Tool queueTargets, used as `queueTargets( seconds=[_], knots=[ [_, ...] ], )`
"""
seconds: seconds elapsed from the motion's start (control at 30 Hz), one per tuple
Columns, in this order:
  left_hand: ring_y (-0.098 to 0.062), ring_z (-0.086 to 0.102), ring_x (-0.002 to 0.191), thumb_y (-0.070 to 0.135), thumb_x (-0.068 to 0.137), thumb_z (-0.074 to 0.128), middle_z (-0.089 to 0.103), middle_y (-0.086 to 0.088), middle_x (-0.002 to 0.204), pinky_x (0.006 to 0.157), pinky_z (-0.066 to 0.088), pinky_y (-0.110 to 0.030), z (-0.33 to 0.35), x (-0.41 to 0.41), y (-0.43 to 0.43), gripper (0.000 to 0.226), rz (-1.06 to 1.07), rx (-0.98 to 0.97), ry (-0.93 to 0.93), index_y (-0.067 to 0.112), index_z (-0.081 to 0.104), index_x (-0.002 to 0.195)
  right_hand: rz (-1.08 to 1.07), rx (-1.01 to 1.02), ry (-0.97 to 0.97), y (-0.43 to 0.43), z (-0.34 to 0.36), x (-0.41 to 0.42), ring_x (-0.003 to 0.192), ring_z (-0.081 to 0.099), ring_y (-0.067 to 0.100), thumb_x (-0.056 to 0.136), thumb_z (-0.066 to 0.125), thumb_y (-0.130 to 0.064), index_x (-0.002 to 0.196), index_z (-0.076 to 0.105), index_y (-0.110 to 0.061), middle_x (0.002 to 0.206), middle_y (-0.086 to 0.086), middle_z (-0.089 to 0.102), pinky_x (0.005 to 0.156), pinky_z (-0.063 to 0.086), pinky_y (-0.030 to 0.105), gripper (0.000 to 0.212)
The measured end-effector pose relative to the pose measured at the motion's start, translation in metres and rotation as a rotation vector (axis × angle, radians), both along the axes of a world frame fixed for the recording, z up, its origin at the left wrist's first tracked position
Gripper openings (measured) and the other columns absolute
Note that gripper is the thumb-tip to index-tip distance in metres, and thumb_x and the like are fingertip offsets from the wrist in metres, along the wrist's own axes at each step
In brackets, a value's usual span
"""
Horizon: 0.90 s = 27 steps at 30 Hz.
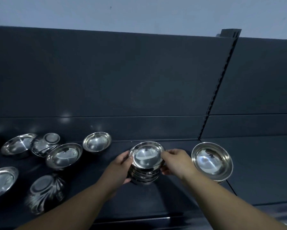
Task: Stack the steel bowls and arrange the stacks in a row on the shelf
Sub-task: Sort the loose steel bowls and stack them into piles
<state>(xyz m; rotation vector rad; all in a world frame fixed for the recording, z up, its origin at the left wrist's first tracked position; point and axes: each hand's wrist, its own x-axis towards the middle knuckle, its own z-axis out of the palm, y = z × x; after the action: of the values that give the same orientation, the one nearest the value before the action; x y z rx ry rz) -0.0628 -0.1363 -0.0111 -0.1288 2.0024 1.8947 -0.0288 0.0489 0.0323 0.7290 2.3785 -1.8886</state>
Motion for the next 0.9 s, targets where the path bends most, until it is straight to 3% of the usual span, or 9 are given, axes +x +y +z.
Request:
queueTargets(
  seconds=[0.2,0.3,0.4,0.47,0.53,0.6,0.7,0.9],
  knots=[
    [-0.014,0.060,0.113,0.044,0.093,0.054,0.062,0.009,0.126,0.074,0.054,-0.027,0.000,0.000,0.010,0.036,0.012,-0.014,0.026,0.041,0.053,0.129,-0.021,0.010,0.021,0.004,0.000,-0.001,0.047,0.060,0.017,0.091,0.059,-0.015,0.075,0.064,-0.008,0.062,0.010,0.065,0.051,0.051,0.028,0.018],
    [-0.015,0.059,0.114,0.045,0.093,0.054,0.060,0.007,0.128,0.072,0.054,-0.027,0.002,-0.003,0.018,0.039,0.042,-0.007,0.017,0.039,0.052,0.132,-0.008,0.070,0.027,0.009,0.000,-0.002,0.053,0.062,0.017,0.091,0.061,-0.018,0.086,0.068,-0.008,0.068,0.008,0.067,0.055,0.056,0.032,0.014],
    [-0.013,0.061,0.111,0.047,0.093,0.053,0.062,0.008,0.126,0.072,0.053,-0.027,0.003,-0.005,0.024,0.043,0.055,-0.009,0.000,0.037,0.050,0.134,0.051,0.397,0.058,0.014,0.004,-0.003,0.095,0.067,0.021,0.089,0.062,-0.028,0.118,0.066,-0.017,0.109,0.004,0.069,0.087,0.052,0.034,0.032],
    [-0.008,0.059,0.107,0.045,0.094,0.052,0.061,0.010,0.126,0.075,0.053,-0.028,0.004,-0.003,0.024,0.043,0.060,-0.032,0.023,0.035,0.050,0.135,0.098,0.605,0.126,0.015,0.011,0.001,0.119,0.057,0.020,0.089,0.061,-0.036,0.136,0.054,-0.023,0.135,-0.001,0.052,0.099,0.043,0.029,0.049],
    [-0.003,0.054,0.109,0.042,0.095,0.052,0.056,0.010,0.132,0.090,0.051,-0.033,0.003,0.000,0.020,0.044,0.081,-0.128,0.098,0.029,0.050,0.137,0.173,0.698,0.220,0.012,0.018,0.004,0.122,0.054,0.017,0.090,0.059,-0.039,0.138,0.051,-0.028,0.139,-0.006,0.045,0.099,0.044,0.030,0.050],
    [-0.008,0.050,0.121,0.039,0.094,0.054,0.052,0.006,0.140,0.105,0.040,-0.031,0.000,0.003,0.009,0.049,0.094,-0.261,0.182,0.023,0.049,0.140,0.264,0.792,0.270,0.005,0.019,0.004,0.123,0.052,0.016,0.089,0.058,-0.040,0.135,0.053,-0.032,0.135,-0.009,0.048,0.097,0.047,0.032,0.047],
    [-0.014,0.050,0.127,0.041,0.090,0.060,0.052,0.000,0.141,0.108,0.036,-0.026,-0.002,0.010,-0.014,0.055,0.088,-0.517,0.263,0.023,0.047,0.141,0.409,0.913,0.338,-0.012,0.019,0.005,0.124,0.048,0.014,0.089,0.057,-0.041,0.135,0.053,-0.034,0.132,-0.010,0.051,0.103,0.042,0.033,0.047],
    [-0.016,0.049,0.129,0.034,0.086,0.066,0.054,-0.002,0.140,0.108,0.033,-0.023,-0.001,0.038,-0.069,0.059,0.168,-0.807,0.405,0.017,0.048,0.139,0.655,0.997,0.442,-0.051,0.011,0.006,0.127,0.048,0.017,0.088,0.058,-0.045,0.139,0.051,-0.031,0.136,-0.008,0.052,0.111,0.035,0.030,0.053]
  ],
)
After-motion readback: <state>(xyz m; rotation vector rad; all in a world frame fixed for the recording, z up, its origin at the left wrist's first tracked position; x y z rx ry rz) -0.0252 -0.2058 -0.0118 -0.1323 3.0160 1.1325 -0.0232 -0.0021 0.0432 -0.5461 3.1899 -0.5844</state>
